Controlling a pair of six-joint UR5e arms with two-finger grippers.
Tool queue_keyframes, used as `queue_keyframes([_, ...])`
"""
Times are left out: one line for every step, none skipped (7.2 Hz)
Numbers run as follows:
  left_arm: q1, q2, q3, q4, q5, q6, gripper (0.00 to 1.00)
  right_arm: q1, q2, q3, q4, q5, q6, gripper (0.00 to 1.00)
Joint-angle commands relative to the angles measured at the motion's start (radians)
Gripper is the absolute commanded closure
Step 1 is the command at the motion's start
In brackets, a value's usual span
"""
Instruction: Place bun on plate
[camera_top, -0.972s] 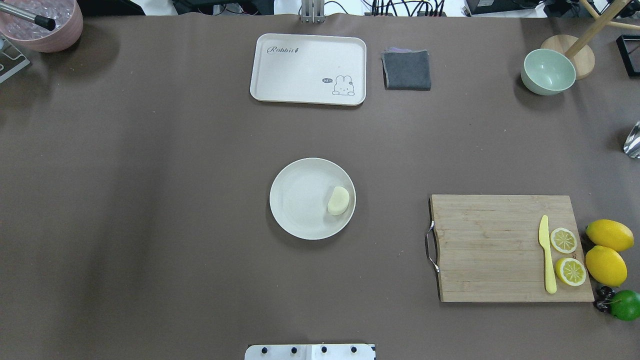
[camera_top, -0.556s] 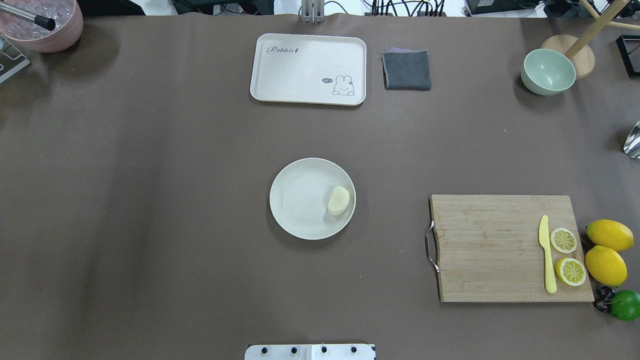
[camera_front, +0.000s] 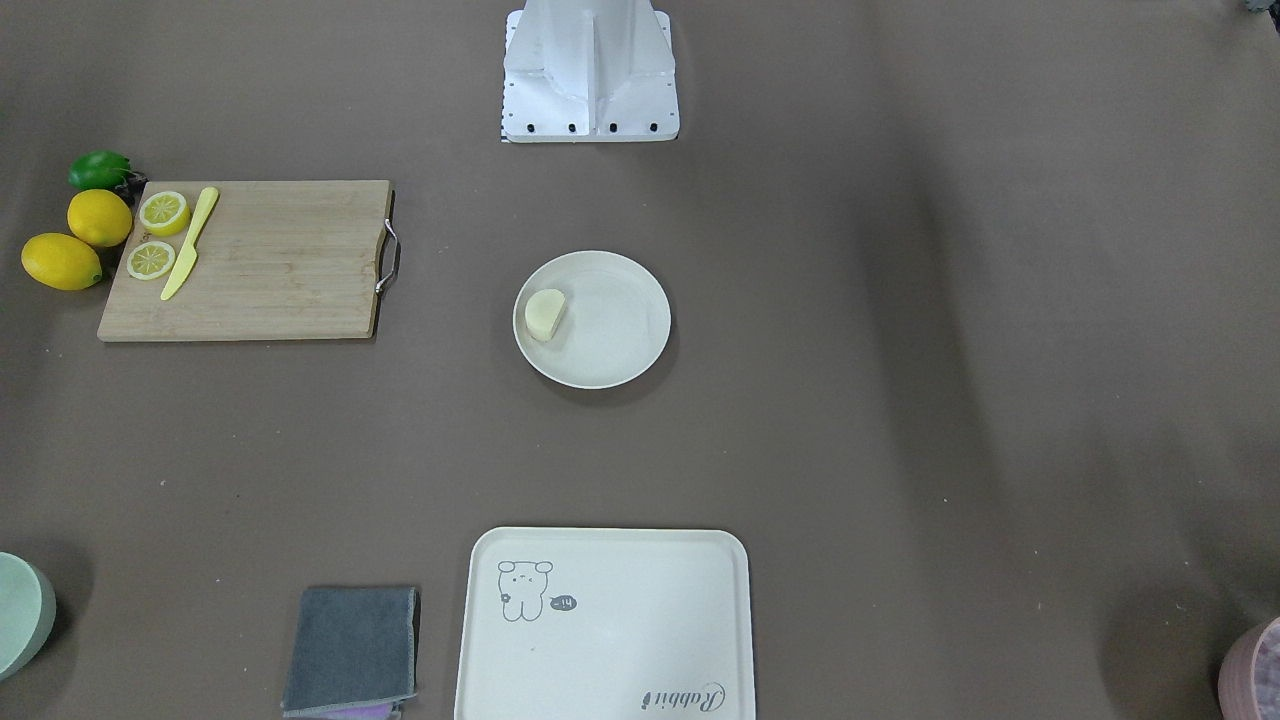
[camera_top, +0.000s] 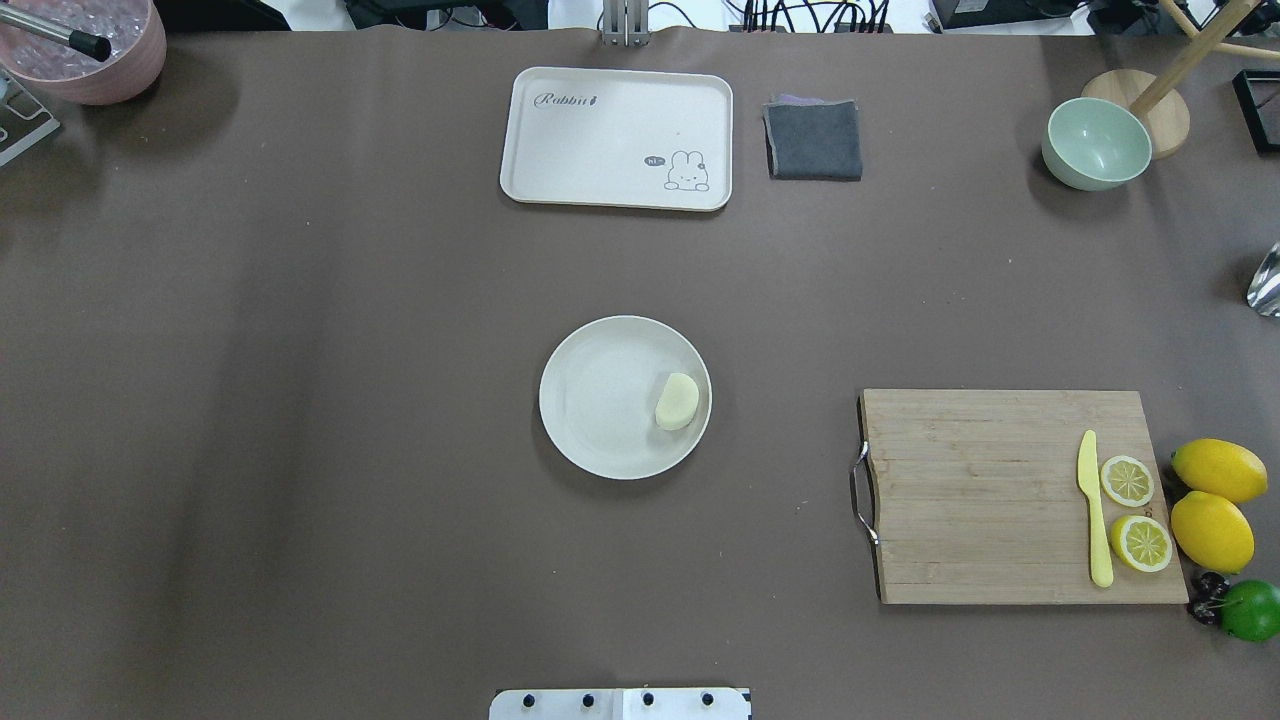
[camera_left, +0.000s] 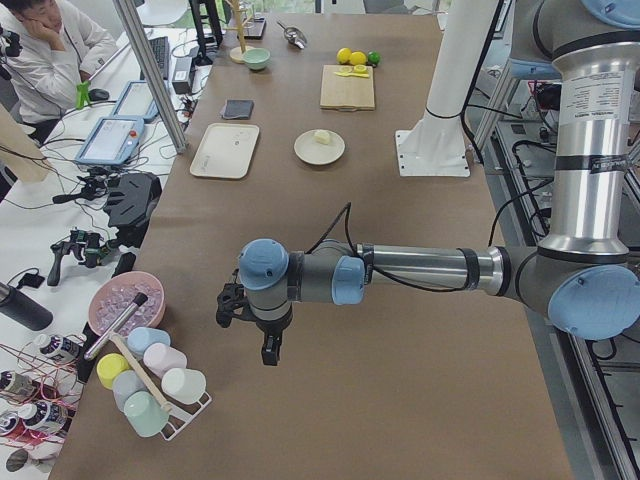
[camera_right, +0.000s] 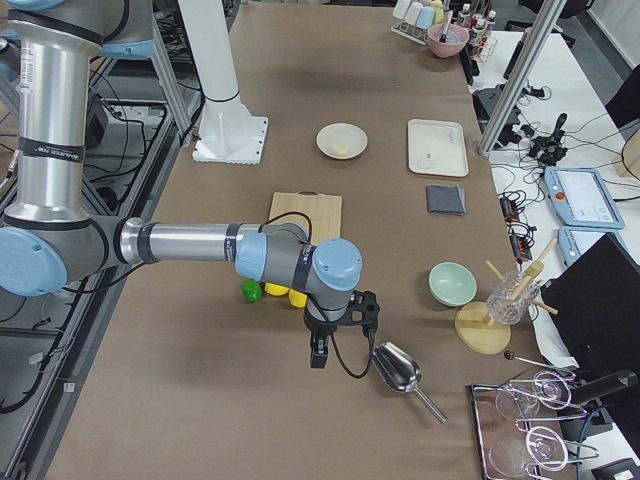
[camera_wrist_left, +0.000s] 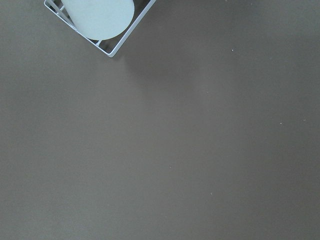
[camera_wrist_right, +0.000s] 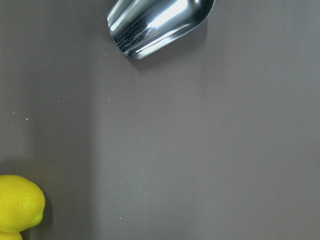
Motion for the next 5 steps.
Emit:
queue_keyframes([0.001, 0.000, 0.002, 0.000, 0.000, 0.000, 0.02, 0.000, -0.001, -0.001, 0.000, 0.000, -0.001, 0.00])
queue_keyframes([0.001, 0.000, 0.000, 0.000, 0.000, 0.000, 0.02, 0.000, -0.001, -0.001, 0.000, 0.000, -0.001, 0.00])
queue_keyframes([0.001, 0.000, 0.002, 0.000, -0.008, -0.006, 0.02, 0.000, 0.001, 0.001, 0.000, 0.001, -0.001, 0.00])
queue_keyframes([0.002, 0.000, 0.000, 0.001, -0.011, -0.009, 0.02, 0.000, 0.001, 0.001, 0.000, 0.001, -0.001, 0.00])
queue_keyframes([0.002, -0.005, -0.001, 0.000, -0.020, -0.012, 0.02, 0.000, 0.001, 0.001, 0.000, 0.001, -0.001, 0.00])
